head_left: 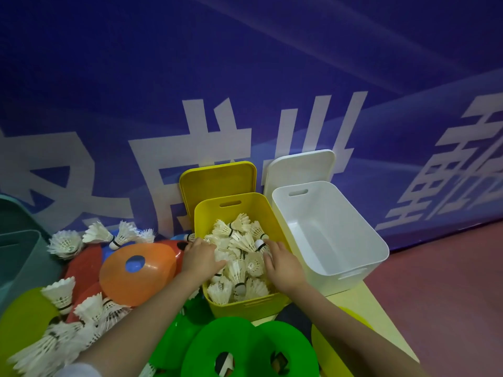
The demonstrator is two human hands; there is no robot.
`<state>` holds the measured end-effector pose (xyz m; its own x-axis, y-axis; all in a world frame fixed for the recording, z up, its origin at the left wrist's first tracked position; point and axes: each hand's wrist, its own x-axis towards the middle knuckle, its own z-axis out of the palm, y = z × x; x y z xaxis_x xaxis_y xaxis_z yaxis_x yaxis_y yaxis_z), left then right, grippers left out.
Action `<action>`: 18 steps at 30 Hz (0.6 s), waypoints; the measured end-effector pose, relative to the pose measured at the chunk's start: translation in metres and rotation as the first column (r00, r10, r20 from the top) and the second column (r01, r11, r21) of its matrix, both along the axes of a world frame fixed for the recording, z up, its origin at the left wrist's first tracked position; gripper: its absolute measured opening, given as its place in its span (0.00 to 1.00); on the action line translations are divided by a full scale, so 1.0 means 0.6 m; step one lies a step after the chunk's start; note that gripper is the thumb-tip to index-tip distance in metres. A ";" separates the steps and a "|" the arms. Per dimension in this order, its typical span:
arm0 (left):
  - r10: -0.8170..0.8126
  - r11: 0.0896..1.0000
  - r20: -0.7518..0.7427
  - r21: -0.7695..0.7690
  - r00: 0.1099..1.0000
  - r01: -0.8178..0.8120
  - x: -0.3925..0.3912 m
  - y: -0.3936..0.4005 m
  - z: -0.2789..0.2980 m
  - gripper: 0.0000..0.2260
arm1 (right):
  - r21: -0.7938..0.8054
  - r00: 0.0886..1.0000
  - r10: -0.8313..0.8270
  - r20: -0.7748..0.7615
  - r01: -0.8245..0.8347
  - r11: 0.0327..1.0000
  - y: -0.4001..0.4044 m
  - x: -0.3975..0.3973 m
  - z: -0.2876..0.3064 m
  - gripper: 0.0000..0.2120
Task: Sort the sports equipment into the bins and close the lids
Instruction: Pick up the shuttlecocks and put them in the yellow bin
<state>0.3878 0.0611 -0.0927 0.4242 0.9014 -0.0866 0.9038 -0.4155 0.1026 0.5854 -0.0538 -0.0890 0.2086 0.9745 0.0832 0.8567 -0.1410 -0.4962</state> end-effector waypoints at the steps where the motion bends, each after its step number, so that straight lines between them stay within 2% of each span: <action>1: 0.008 1.000 0.004 -0.006 1.000 -0.008 0.000 0.000 -0.003 0.28 | 0.002 1.000 0.004 -0.007 -0.004 1.000 0.000 0.001 -0.001 0.20; 4: 0.030 0.999 0.096 -0.014 0.995 -0.028 -0.002 0.001 -0.011 0.29 | -0.015 0.997 0.071 -0.013 -0.071 0.997 -0.001 0.005 -0.003 0.23; 7: 0.045 0.999 0.202 -0.014 0.978 -0.043 -0.006 0.002 -0.015 0.24 | -0.063 0.985 0.174 -0.008 -0.175 0.983 -0.004 0.006 -0.003 0.27; 11: 0.074 0.997 0.269 -0.021 0.960 -0.071 -0.008 0.001 -0.020 0.14 | -0.136 0.950 0.311 0.011 -0.307 0.942 -0.003 0.004 -0.006 0.22; 15: 0.093 0.996 0.306 -0.042 0.947 -0.084 -0.010 0.003 -0.024 0.12 | -0.153 0.898 0.428 -0.101 -0.439 0.885 0.006 -0.024 -0.008 0.19; 18: 0.084 0.996 0.329 -0.030 0.941 -0.078 -0.009 0.003 -0.026 0.12 | -0.221 0.899 0.419 -0.128 -0.438 0.871 0.015 -0.042 -0.017 0.18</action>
